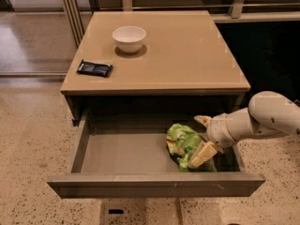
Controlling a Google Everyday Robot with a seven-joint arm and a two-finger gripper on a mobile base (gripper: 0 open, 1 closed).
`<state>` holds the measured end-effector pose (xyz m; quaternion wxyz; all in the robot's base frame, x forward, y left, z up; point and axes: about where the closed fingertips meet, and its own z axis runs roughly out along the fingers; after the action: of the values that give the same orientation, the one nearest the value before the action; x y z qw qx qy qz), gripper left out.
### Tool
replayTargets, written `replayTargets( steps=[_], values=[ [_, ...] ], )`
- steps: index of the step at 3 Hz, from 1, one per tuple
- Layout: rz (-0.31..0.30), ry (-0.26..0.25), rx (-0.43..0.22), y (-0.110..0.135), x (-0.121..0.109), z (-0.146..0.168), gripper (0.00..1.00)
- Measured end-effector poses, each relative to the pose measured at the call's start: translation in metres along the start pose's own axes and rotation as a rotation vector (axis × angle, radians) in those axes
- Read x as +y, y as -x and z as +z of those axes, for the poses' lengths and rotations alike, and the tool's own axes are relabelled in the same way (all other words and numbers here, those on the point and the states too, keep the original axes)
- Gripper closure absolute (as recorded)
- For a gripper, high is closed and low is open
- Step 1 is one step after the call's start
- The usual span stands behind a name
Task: Pick green rice chip bag from top drawer and place on counter
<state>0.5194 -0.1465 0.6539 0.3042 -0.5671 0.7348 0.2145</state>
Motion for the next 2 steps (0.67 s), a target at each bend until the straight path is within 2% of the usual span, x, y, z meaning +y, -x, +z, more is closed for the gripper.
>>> replayTargets(
  steps=[1,2],
  values=[
    [0.006,0.013,0.011,-0.008,0.0,0.01,0.06],
    [0.017,0.031,0.031,-0.018,0.003,0.016,0.2]
  ],
)
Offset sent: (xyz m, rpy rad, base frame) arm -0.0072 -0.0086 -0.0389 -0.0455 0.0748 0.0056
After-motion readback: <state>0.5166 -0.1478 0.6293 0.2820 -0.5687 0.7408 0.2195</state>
